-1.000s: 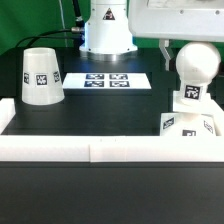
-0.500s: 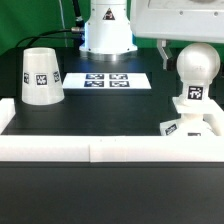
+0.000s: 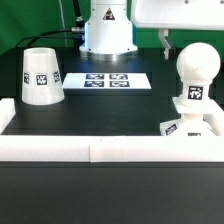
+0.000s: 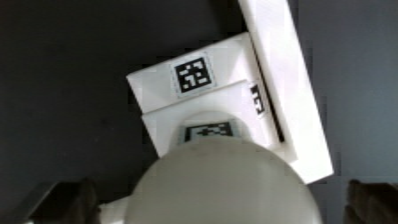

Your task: Assemble lamp

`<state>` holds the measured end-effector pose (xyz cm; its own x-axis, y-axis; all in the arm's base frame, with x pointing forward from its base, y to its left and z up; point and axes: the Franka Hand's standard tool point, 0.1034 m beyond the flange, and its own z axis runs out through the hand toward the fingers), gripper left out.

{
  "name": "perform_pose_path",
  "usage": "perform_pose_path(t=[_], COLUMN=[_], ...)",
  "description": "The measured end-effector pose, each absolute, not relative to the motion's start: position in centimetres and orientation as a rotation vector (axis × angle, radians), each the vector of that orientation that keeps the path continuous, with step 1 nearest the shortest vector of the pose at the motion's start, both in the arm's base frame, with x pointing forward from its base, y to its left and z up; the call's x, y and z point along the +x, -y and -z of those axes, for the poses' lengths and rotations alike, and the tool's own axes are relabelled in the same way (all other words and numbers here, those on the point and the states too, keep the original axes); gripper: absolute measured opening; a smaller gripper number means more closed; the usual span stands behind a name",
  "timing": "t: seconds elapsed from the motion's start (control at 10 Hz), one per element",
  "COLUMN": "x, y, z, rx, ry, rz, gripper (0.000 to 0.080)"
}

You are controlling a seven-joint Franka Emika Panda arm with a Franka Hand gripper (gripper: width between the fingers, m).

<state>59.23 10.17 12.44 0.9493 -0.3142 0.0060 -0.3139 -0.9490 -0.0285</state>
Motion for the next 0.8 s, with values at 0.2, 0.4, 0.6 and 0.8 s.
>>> perform_pose_path(t=[0.2,0.4,0.6,0.8], x=[59.17,59.15,59.14,59.13], y=[-10.18,-10.19,-10.19,-9.87], z=[-12.37,-12.31,-12.26,-12.22], rx=[-3.083,-3.085,-3.085,-3.089], ry=[-0.446,-0.439,-0.439,-0.422], rz=[0.010,0.009,0.008,0.009], gripper=[0.0699,0.0699,0.0699,0.0699])
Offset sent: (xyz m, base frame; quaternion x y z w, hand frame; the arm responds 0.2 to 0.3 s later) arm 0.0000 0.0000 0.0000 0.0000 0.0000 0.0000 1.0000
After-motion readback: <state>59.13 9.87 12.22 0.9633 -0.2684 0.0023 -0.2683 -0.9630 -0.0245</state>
